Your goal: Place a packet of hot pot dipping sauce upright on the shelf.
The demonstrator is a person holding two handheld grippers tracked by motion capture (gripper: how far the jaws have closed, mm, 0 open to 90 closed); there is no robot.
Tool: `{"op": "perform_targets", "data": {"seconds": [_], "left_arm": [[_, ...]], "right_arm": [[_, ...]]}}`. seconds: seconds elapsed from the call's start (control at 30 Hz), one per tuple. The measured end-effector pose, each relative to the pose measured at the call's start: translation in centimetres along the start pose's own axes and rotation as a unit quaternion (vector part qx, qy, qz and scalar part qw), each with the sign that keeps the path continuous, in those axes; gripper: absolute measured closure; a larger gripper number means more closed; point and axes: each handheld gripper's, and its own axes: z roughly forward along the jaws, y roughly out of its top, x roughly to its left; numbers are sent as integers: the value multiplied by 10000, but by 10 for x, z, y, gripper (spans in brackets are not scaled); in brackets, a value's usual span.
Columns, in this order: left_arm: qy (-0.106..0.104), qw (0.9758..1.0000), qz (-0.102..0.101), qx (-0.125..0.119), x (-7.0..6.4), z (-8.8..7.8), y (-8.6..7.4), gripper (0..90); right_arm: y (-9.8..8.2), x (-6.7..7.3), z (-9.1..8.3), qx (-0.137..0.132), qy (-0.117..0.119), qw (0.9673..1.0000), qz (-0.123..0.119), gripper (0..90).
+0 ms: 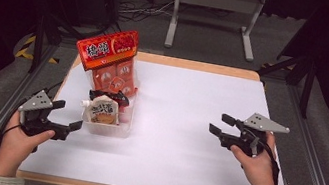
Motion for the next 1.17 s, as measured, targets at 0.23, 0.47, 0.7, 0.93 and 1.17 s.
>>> {"op": "perform_targets", "data": {"seconds": [0.23, 0.47, 0.7, 0.93, 1.17], "left_arm": [[-109, 9998, -149, -13, 2, 14, -14, 36], [-379, 9991, -209, -44, 1, 35, -33, 41], [-372, 9992, -94, 75, 0, 42, -36, 42], [-299, 9994, -141, 28, 2, 45, -39, 44], [-314, 9994, -128, 24, 3, 43, -38, 52]], "right_arm": [[-22, -10, -10, 80, -255, 9996, 118, 377], [-49, -22, -9, 208, -701, 9971, 200, 371], [-65, -27, -1, 338, -814, 9957, 286, 369], [-75, -30, 3, 287, -827, 9951, 449, 362], [-74, -29, 1, 199, -820, 9955, 423, 357]]}}
